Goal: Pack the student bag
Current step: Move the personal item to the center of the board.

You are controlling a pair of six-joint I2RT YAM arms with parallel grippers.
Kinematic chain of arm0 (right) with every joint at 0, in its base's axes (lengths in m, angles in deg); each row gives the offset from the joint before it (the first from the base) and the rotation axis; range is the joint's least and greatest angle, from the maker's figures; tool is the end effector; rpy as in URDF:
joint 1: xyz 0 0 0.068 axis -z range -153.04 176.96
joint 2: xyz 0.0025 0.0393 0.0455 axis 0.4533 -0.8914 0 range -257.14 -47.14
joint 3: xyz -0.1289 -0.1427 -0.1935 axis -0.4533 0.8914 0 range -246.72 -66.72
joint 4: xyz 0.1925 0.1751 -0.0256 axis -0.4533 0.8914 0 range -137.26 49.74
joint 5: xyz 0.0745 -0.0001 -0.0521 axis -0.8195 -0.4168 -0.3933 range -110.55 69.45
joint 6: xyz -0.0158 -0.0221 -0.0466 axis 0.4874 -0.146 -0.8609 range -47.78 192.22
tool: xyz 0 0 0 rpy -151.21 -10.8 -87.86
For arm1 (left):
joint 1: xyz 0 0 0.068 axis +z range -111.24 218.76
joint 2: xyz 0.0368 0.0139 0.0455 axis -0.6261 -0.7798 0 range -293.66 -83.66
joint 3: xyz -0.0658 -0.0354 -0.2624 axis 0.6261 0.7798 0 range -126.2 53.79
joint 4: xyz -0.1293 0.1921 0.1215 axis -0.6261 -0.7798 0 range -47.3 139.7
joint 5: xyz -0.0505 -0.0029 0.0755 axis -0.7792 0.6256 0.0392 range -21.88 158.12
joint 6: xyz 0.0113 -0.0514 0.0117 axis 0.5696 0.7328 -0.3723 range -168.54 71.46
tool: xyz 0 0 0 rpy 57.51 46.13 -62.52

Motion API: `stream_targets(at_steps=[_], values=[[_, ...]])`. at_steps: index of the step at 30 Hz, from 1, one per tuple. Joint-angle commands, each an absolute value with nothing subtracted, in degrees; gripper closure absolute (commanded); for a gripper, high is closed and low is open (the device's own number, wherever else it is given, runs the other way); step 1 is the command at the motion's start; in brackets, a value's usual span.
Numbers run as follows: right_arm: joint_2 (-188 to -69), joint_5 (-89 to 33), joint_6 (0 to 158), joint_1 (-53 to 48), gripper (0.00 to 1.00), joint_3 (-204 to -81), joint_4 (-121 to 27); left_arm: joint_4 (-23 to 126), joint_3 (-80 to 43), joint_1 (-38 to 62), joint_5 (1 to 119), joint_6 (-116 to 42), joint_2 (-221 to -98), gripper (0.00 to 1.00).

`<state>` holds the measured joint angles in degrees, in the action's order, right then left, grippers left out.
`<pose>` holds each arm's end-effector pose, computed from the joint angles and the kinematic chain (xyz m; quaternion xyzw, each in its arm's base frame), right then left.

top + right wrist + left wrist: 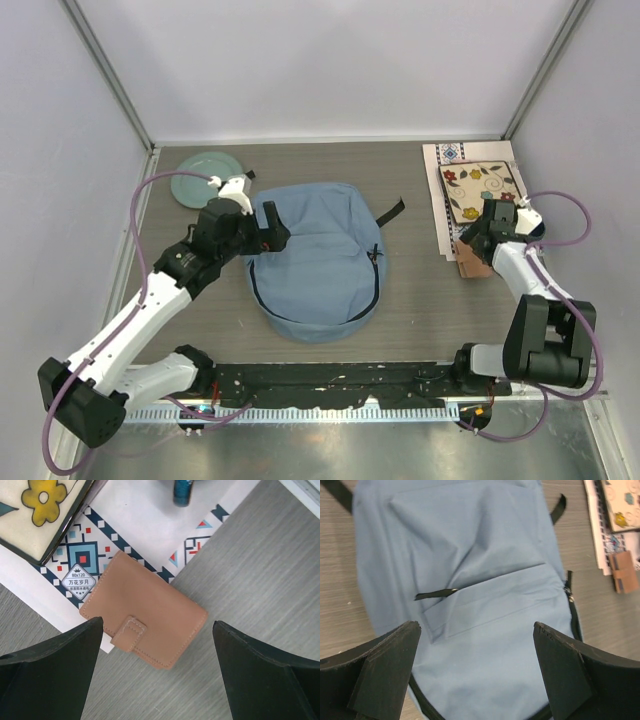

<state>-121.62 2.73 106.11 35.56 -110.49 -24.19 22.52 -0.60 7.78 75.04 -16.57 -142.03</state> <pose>0.2489 -0.0518 0.2082 0.3958 0.8449 -0.1205 0.3390 0.1940 -0.1114 0.3246 -0.0371 0.8692 -0.2113 0.4456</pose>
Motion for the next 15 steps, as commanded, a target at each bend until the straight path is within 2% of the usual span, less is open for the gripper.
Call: stream_targets(at_steps=[1, 10, 15], values=[[-124.1, -1.7, 103.5, 36.2, 0.04, -111.8, -32.3, 27.9, -4.2, 8.1, 65.7, -19.3, -142.9, 0.00], [-129.8, -2.4, 101.1, 36.4, 0.04, -110.3, -36.4, 31.9, -6.1, 7.8, 56.2, -18.0, -147.4, 0.00], [-129.6, -8.9, 100.9, 36.4, 0.04, -107.9, -37.9, 33.1, -6.9, 7.1, 54.8, -17.7, -150.7, 0.00]])
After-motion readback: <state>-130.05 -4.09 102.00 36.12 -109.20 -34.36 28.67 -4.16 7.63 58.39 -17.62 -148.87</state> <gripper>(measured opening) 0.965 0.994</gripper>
